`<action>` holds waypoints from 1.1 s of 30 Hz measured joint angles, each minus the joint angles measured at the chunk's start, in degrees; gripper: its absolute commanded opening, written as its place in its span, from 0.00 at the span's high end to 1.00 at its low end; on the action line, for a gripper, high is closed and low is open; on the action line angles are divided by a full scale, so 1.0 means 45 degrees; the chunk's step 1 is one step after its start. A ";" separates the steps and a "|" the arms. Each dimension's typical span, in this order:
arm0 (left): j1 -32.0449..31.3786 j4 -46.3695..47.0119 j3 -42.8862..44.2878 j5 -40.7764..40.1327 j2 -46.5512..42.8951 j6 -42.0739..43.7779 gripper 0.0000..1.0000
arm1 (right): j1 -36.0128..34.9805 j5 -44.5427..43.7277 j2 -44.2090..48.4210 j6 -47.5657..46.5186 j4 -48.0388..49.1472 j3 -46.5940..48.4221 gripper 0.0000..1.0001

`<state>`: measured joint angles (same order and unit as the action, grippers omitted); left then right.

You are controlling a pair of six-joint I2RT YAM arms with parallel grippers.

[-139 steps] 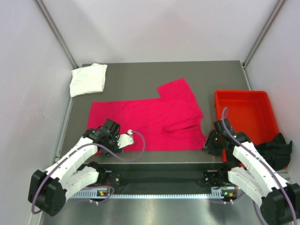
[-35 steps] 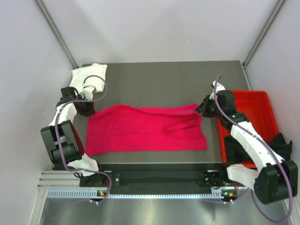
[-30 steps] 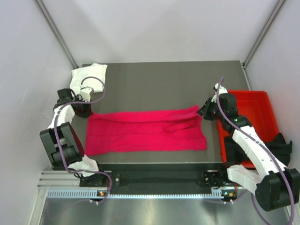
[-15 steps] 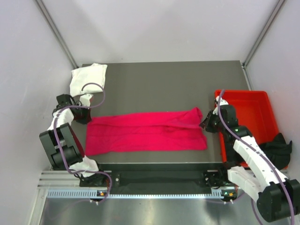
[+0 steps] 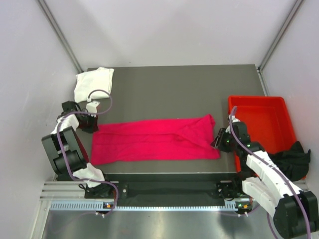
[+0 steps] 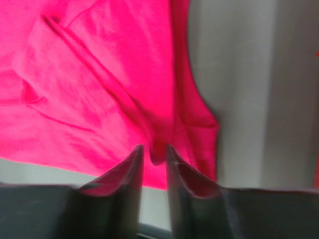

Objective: Fold and stack the t-shirts
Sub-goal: Fold the tshirt

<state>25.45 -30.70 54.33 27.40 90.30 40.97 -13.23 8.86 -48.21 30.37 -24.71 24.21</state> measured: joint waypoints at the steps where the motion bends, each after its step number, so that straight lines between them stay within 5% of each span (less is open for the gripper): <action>1: 0.0000 -0.0039 0.0000 0.0010 0.0034 0.0117 0.75 | 0.0000 -0.0029 -0.0005 0.0024 -0.0039 -0.0083 0.59; 3: 0.0000 -0.0151 0.0000 0.0044 0.0049 0.0282 0.48 | 0.0000 -0.0044 -0.0005 -0.0005 -0.0102 -0.0131 0.53; 6: 0.0000 -0.0355 0.0058 0.0058 0.0049 0.0374 0.35 | 0.0000 -0.0199 0.0000 -0.0044 -0.0282 -0.0024 0.52; 14: 0.0000 -0.0568 0.0306 -0.0403 -0.0486 0.0316 0.35 | -0.0996 -0.0636 -0.0724 -0.0563 0.0418 0.1559 0.69; 23: 0.0000 -0.0515 0.0928 -0.0554 -0.0787 -0.1020 0.35 | -0.2885 -0.0049 -0.7014 -0.1637 0.2705 0.4779 0.52; 30: 0.0000 -0.0515 0.0782 -0.0321 -0.0568 -0.1617 0.36 | -0.3167 0.0457 -1.0074 -0.2093 0.3157 0.6314 0.51; 33: 0.0000 -0.0520 0.0627 -0.0330 -0.0364 -0.1681 0.36 | -0.3191 0.0719 -1.0758 -0.2205 0.3206 0.6722 0.67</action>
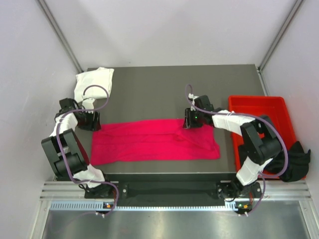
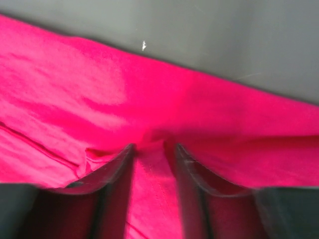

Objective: Fold and stack the t-shirts
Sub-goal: Fold the tshirt

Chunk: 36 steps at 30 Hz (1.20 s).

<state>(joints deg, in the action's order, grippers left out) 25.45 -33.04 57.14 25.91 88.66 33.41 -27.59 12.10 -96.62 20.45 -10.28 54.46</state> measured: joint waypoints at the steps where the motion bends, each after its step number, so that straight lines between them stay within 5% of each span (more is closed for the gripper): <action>1: 0.0000 0.0005 -0.0049 -0.0005 0.0000 -0.0015 0.36 | -0.0010 0.0078 -0.0107 -0.0024 0.0044 0.0044 0.73; 2: 0.0000 -0.0005 -0.0078 -0.0005 0.0000 -0.0019 0.36 | -0.0029 0.0146 -0.0146 0.0019 0.0053 0.0044 0.83; 7: 0.0000 0.0010 -0.0083 0.0000 0.0000 -0.0015 0.36 | -0.0253 0.0287 0.0340 0.0393 0.0257 -0.0311 0.97; 17: 0.0000 0.0005 -0.0083 0.0010 0.0000 0.0000 0.36 | -0.2040 -0.0219 0.2084 0.2084 0.0398 -0.1443 1.00; 22: 0.0000 0.0005 -0.0083 0.0005 0.0000 0.0058 0.36 | -0.3021 -0.0680 0.2263 0.3274 0.0432 -0.1996 0.91; 23: 0.0000 0.0005 -0.0083 0.0005 0.0000 0.0073 0.36 | -0.3138 -0.0748 0.2263 0.3507 0.0442 -0.2118 0.80; 29: 0.0000 0.0000 -0.0083 0.0000 0.0000 0.0141 0.36 | -0.4036 -0.0884 0.2263 0.4410 0.0282 -0.2341 0.59; 36: 0.0000 -0.0010 -0.0083 0.0010 0.0000 0.0180 0.37 | -0.4609 -0.0379 0.2540 0.4425 -0.0685 -0.2220 0.59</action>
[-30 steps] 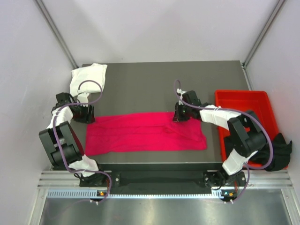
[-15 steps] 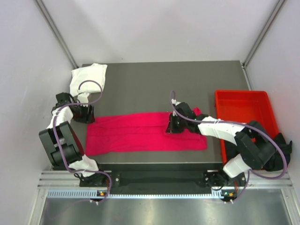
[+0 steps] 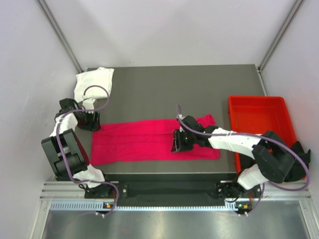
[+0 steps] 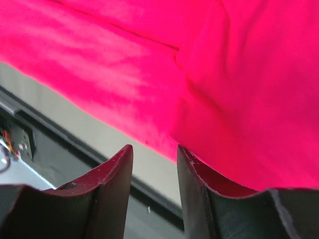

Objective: Fold and stack the t-shirts
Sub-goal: Fold the tshirt

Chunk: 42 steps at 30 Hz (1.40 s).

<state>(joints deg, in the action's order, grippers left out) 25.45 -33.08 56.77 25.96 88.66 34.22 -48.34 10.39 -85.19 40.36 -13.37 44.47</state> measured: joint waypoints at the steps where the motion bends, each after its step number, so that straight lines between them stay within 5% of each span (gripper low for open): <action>1: 0.0000 -0.0010 0.0000 0.0005 0.0000 0.0005 0.36 | 0.0005 -0.0019 0.0175 -0.0180 -0.0461 0.0189 0.59; 6: 0.0000 -0.0107 0.0005 0.0044 0.0000 0.0049 0.37 | 0.0015 -0.0049 0.0947 -0.1175 -0.2132 0.2249 0.65; 10: 0.0000 -0.0112 0.0005 0.0044 -0.0005 0.0044 0.37 | 0.0214 -0.0559 0.1370 -0.1778 -0.2317 0.2987 0.88; 22: -0.0005 0.0729 0.0044 -0.0185 0.0107 -0.1671 0.26 | 0.5552 -0.3458 0.1171 -0.2856 -0.2006 0.1452 0.58; 26: -0.0087 0.1243 0.0355 -0.0233 0.0986 -0.1982 0.12 | 0.6713 -0.4027 -0.0355 -0.3215 -0.1394 0.1826 0.55; 29: -0.0457 0.1433 0.0335 -0.0432 0.1467 -0.1962 0.11 | 0.6883 -0.4226 -0.1671 -0.3429 -0.1146 0.2166 0.56; 36: -0.1603 0.1511 0.0238 -0.0529 0.1865 -0.1355 0.28 | 0.7150 -0.4342 -0.2565 -0.3638 -0.0806 0.2380 0.72; 42: -0.1409 0.1078 0.0049 -0.0597 0.1860 -0.0058 0.69 | 0.7412 -0.4046 -0.2759 -0.3784 -0.0447 0.2390 0.96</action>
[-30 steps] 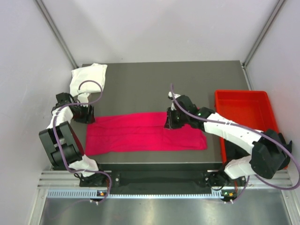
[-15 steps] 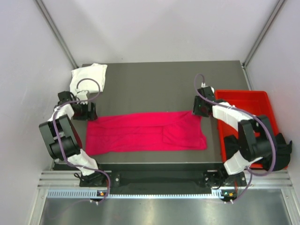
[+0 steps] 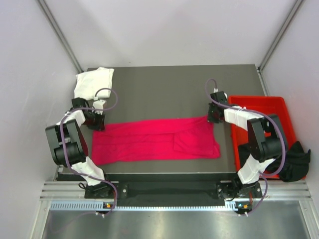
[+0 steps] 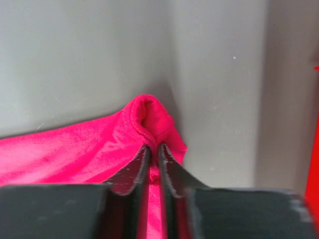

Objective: Fold and stack the t-shirts
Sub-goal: Fold the tshirt

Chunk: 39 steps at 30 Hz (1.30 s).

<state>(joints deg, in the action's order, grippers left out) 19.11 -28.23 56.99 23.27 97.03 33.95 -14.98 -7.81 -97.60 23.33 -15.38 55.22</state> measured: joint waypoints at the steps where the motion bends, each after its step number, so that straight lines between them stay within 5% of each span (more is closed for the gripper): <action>1: 0.0053 0.0005 -0.0063 -0.0049 -0.0049 0.0121 0.89 | 0.0039 0.0078 -0.0019 -0.0049 0.0024 0.0019 0.97; 2: 0.0097 -0.0019 -0.0117 -0.0078 -0.0087 0.0155 1.00 | 0.0063 0.0146 -0.0044 -0.0083 0.0034 0.0049 0.99; 12: 0.0248 -0.0005 -0.1146 0.0044 -0.1001 -0.0155 1.00 | 0.0194 0.1583 -0.2900 -0.0471 0.0257 0.3560 1.00; 15: 0.0248 -0.0049 -0.1559 -0.0083 -0.1501 -0.0277 0.98 | 0.0194 0.2123 -0.4255 -0.0510 0.0471 0.5319 0.80; 17: 0.0253 -0.0175 -0.1763 -0.0092 -0.1885 -0.0267 0.87 | 0.0194 0.2356 -0.4877 -0.0573 0.0384 0.6290 0.68; 19: 0.0257 -0.0437 -0.1909 -0.0102 -0.2380 -0.0180 0.61 | 0.0189 0.2361 -0.5314 -0.0675 0.0073 0.7174 0.56; 21: 0.0257 -0.0787 -0.1943 -0.0131 -0.2837 -0.0189 0.56 | 0.0194 0.2195 -0.5309 -0.0850 -0.0204 0.7378 0.51; 27: 0.0257 -0.1399 -0.1943 -0.0379 -0.3633 -0.0170 0.48 | 0.0194 0.1331 -0.3580 -0.1200 -0.1146 0.6373 0.43; 34: 0.0253 -0.1506 -0.1938 0.0078 -0.3555 0.0024 0.39 | 0.0199 0.0447 0.1481 -0.0942 -0.1598 0.2453 0.42; 39: 0.0238 -0.1341 -0.1943 0.0044 -0.2579 0.0170 0.34 | 0.0199 0.0306 0.2055 -0.0563 -0.1564 0.0262 0.42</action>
<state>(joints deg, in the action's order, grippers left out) 20.18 -34.26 48.25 23.46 85.43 34.72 -14.09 -6.44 -88.36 20.80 -22.41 56.40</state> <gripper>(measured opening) 0.651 0.585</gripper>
